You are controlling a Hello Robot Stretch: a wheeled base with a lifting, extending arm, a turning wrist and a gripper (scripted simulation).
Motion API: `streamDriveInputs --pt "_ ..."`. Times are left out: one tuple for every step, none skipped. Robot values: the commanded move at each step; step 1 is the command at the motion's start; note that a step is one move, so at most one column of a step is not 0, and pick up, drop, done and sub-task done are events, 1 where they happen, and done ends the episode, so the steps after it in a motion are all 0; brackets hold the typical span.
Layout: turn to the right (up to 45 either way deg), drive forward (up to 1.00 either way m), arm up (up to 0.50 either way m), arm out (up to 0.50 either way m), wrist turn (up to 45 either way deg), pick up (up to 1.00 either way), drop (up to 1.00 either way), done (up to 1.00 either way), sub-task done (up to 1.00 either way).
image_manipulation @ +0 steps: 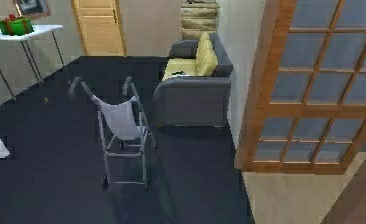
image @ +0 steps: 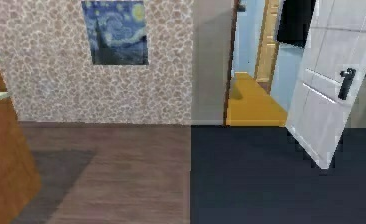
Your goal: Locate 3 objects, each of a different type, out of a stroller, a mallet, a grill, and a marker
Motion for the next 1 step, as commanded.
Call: streamDriveInputs --pt "-45.0 0.0 0.0 0.0 0.0 0.0 0.0 0.0 0.0"
